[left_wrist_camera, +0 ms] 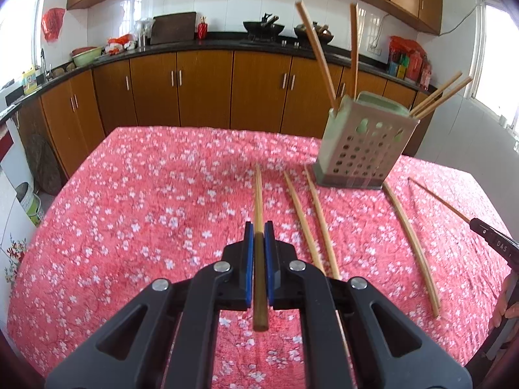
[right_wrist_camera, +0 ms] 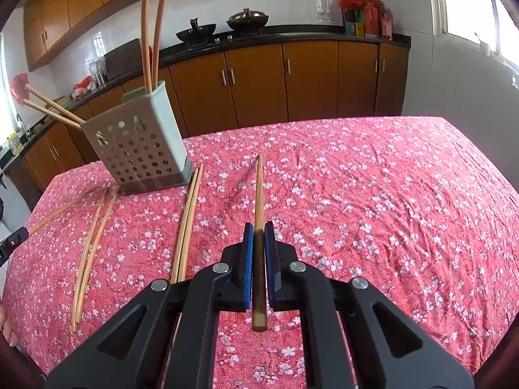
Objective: Organize utensils
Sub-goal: 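Lift both chopsticks and carry them toward the utensil holder, then open the right tool over the holder while the left tool releases its chopstick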
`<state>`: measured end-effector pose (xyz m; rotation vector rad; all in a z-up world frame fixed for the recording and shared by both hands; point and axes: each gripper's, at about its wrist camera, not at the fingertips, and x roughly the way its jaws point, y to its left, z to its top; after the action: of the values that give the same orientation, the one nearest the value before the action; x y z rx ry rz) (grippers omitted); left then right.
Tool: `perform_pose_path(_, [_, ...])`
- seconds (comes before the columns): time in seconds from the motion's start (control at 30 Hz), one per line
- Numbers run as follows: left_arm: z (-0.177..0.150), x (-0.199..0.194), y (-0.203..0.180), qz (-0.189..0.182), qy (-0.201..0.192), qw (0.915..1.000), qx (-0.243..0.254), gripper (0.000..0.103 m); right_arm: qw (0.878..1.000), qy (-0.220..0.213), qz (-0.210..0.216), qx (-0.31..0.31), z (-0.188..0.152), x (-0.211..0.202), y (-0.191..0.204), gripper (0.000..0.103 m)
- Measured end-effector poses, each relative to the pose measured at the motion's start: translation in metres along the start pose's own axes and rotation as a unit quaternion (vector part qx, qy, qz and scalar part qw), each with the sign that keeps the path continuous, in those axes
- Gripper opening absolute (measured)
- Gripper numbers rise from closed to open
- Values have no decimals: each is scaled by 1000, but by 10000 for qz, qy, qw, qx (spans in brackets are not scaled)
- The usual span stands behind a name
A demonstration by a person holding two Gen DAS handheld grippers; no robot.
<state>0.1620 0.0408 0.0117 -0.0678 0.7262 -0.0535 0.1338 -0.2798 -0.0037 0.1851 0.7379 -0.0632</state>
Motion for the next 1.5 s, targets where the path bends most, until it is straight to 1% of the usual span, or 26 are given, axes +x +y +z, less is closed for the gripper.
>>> perform_pose_path(0.17, [18,-21,-1,-21,-358,9993,56,8,9988,-465,115,58,22,-22,0,8])
perform_pose_path(0.23, [29,-32,-2,-13,-571,9983,66,8,9976,-673,166,89,32,-32,1,8])
perform_pose_path(0.33, [42,-44,-2,31,-789,9968,78,8,9956,-904,238,121,45,-45,0,8])
perform_pose_path(0.47, [56,-55,-1,101,-1002,9949,74,8,9937,-1073,311,134,57,-55,1,8])
perform_pose_path(0.6, [66,-65,-3,92,-1158,9932,114,7,9923,-1162,408,128,65,-57,5,8])
perform_pose_path(0.8, [79,-82,-16,-114,-1365,9904,200,8,9893,-1327,594,91,79,-70,14,8])
perform_pose_path(0.9, [88,-91,-27,-257,-1511,9879,245,8,9862,-1469,761,48,89,-80,22,8])
perform_pose_path(1.03, [106,-103,-43,-626,-1654,9841,183,8,9790,-1769,1012,19,106,-97,34,8])
perform_pose_path(1.17, [124,-108,-57,-868,-1825,9793,62,7,9701,-2105,1204,50,126,-108,46,8])
perform_pose_path(1.3, [146,-112,-70,-928,-2096,9734,-39,7,9628,-2372,1291,51,145,-111,59,8])
perform_pose_path(1.4, [166,-111,-77,-887,-2294,9692,-79,7,9577,-2590,1252,30,158,-105,70,8])
perform_pose_path(1.5, [180,-101,-82,-821,-2430,9665,-116,7,9556,-2696,1189,60,167,-97,76,8])
